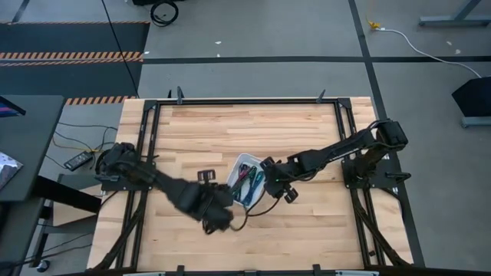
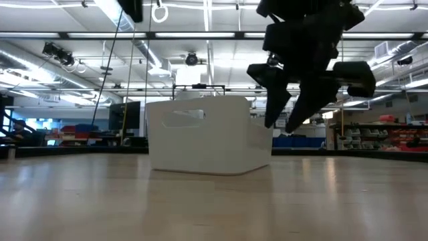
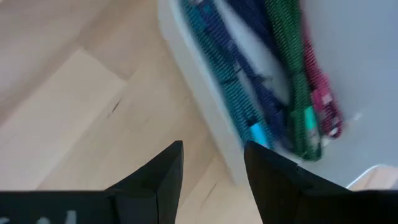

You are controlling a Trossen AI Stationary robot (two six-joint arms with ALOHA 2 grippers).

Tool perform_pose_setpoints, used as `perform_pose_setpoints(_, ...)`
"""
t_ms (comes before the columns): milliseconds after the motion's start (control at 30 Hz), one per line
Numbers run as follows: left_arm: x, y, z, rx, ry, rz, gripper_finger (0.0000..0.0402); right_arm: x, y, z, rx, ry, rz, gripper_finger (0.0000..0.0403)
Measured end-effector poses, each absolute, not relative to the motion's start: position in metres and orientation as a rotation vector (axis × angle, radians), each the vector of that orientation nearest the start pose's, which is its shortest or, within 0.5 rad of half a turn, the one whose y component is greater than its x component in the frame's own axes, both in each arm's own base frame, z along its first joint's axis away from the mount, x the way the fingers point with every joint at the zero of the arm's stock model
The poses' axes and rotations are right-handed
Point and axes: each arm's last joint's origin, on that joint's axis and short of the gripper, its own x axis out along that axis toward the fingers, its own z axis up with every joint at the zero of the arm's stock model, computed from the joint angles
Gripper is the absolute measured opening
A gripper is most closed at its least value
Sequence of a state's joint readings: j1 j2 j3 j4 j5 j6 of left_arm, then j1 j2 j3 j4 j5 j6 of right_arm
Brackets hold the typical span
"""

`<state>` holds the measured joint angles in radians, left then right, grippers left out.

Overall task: Pick and place USB-C Cables
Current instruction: Move the bin to the middle of of table

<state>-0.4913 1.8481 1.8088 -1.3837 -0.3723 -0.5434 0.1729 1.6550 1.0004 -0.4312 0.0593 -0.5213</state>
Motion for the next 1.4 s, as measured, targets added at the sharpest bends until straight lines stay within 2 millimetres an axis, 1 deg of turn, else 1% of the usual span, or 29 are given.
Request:
perform_pose_setpoints(100, 0.306, -0.176, 0.314, 0.119, 1.211, 0.276, 0.0155, 0.317, 0.050, 0.182, -0.599, 0.995, 0.369, 0.0176)
perform_pose_setpoints(267, 0.290, -0.203, 0.315, 0.108, 1.132, 0.314, 0.0155, 0.320, 0.040, 0.183, -0.597, 0.984, 0.347, 0.0170)
perform_pose_setpoints(367, 0.281, -0.214, 0.316, 0.093, 1.091, 0.333, 0.0155, 0.321, 0.034, 0.183, -0.583, 0.985, 0.342, 0.0165)
perform_pose_setpoints(467, 0.275, -0.222, 0.316, 0.067, 1.059, 0.353, 0.0155, 0.321, 0.031, 0.183, -0.562, 0.986, 0.347, 0.0161)
perform_pose_setpoints(567, 0.273, -0.225, 0.316, 0.061, 1.030, 0.371, 0.0155, 0.322, 0.032, 0.177, -0.558, 1.009, 0.353, 0.0157)
perform_pose_setpoints(800, 0.272, -0.226, 0.317, 0.049, 1.004, 0.386, 0.0155, 0.329, 0.032, 0.148, -0.572, 1.096, 0.347, 0.0152)
perform_pose_setpoints(867, 0.272, -0.226, 0.317, 0.051, 1.005, 0.387, 0.0155, 0.330, 0.031, 0.145, -0.573, 1.104, 0.339, 0.0150)
perform_pose_setpoints(967, 0.272, -0.226, 0.317, 0.051, 1.006, 0.388, 0.0155, 0.334, 0.032, 0.147, -0.538, 1.103, 0.315, 0.0141)
perform_pose_setpoints(1067, 0.271, -0.227, 0.317, 0.054, 1.006, 0.383, 0.0155, 0.337, 0.033, 0.153, -0.493, 1.098, 0.289, 0.0124)
perform_pose_setpoints(1200, 0.269, -0.229, 0.317, 0.056, 1.006, 0.378, 0.0155, 0.338, 0.037, 0.159, -0.410, 1.118, 0.247, 0.0092)
perform_pose_setpoints(1400, 0.269, -0.229, 0.317, 0.064, 1.003, 0.379, 0.0155, 0.337, 0.045, 0.162, -0.320, 1.137, 0.204, 0.0039)
